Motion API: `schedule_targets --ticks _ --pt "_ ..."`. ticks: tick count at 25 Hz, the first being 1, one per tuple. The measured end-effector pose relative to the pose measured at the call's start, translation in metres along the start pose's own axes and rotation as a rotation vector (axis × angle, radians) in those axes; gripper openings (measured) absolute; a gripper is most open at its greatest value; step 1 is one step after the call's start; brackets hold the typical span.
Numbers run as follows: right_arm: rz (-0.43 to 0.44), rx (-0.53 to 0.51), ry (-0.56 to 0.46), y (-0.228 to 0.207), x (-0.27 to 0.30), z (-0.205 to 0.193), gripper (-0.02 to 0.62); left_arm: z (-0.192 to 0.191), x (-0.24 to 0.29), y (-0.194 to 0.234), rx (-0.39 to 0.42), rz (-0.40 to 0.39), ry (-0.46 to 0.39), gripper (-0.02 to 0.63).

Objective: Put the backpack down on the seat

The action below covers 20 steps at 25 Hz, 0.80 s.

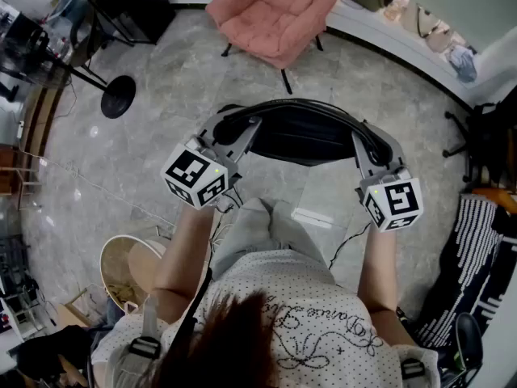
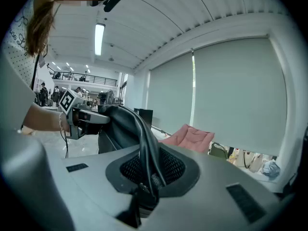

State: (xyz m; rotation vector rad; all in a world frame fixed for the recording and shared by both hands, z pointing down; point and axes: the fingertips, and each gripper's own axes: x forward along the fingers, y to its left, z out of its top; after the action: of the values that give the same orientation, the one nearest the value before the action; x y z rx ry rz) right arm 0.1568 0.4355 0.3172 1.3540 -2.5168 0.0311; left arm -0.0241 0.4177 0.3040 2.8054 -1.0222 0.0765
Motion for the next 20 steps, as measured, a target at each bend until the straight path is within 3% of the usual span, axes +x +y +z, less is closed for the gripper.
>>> schedule_targets --ticks 20 --pt "0.033 0.029 -0.036 -0.010 0.015 0.013 0.060 0.020 0.005 0.012 0.048 0.050 -0.003 0.020"
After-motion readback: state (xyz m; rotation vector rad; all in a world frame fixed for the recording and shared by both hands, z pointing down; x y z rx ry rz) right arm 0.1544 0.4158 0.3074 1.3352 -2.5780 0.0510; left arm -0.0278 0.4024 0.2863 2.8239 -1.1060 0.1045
